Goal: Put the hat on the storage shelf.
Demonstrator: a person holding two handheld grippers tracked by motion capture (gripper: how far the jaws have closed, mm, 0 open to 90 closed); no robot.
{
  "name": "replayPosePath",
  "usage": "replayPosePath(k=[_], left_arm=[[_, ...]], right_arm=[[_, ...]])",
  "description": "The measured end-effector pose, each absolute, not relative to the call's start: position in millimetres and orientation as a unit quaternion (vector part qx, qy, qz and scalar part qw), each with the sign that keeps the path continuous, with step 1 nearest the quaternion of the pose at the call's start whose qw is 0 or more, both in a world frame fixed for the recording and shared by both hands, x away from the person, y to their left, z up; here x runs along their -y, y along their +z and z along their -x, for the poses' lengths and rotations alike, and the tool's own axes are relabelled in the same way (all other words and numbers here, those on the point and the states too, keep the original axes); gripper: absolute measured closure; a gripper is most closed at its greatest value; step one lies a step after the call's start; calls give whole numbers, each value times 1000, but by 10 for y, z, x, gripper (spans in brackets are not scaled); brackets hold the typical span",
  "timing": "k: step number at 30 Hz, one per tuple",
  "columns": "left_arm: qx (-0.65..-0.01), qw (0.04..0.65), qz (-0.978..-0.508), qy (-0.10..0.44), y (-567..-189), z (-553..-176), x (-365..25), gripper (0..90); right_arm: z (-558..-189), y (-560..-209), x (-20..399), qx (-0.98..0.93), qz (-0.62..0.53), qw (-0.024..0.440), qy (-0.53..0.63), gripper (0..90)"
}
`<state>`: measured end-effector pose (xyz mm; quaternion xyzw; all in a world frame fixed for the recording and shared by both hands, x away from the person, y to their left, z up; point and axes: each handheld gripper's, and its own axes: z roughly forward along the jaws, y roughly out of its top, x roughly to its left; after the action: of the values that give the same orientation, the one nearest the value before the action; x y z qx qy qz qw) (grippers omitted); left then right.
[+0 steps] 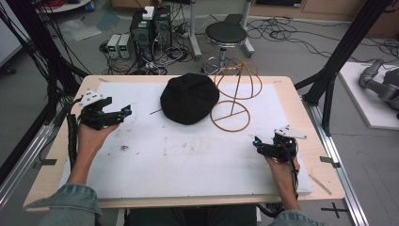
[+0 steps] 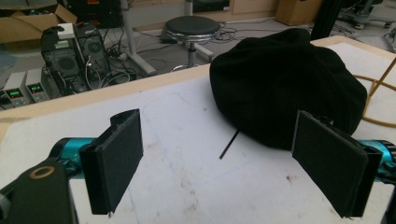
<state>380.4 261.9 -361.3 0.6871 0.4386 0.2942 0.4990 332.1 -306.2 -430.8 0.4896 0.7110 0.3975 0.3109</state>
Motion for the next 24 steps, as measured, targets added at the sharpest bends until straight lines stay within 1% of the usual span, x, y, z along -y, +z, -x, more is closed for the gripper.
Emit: replayPosePath(k=[4, 10, 21, 24], left_arm=[[-428, 500, -689, 303, -3537, -3919, -2538, 189], [-425, 502, -688, 306, -3464, -4114, -2414, 164], [-408, 511, -689, 312, -3398, -4411, -2134, 163], [-408, 515, -689, 306, -3397, -4469, -2063, 163]], right_arm=[[-3320, -4307, 3061, -710, -490, 311, 398, 143], [-3333, -4314, 3059, -712, -485, 314, 400, 143], [-3343, -4322, 3055, -716, -483, 312, 396, 143], [-3337, -4319, 3048, -715, -485, 311, 396, 144]])
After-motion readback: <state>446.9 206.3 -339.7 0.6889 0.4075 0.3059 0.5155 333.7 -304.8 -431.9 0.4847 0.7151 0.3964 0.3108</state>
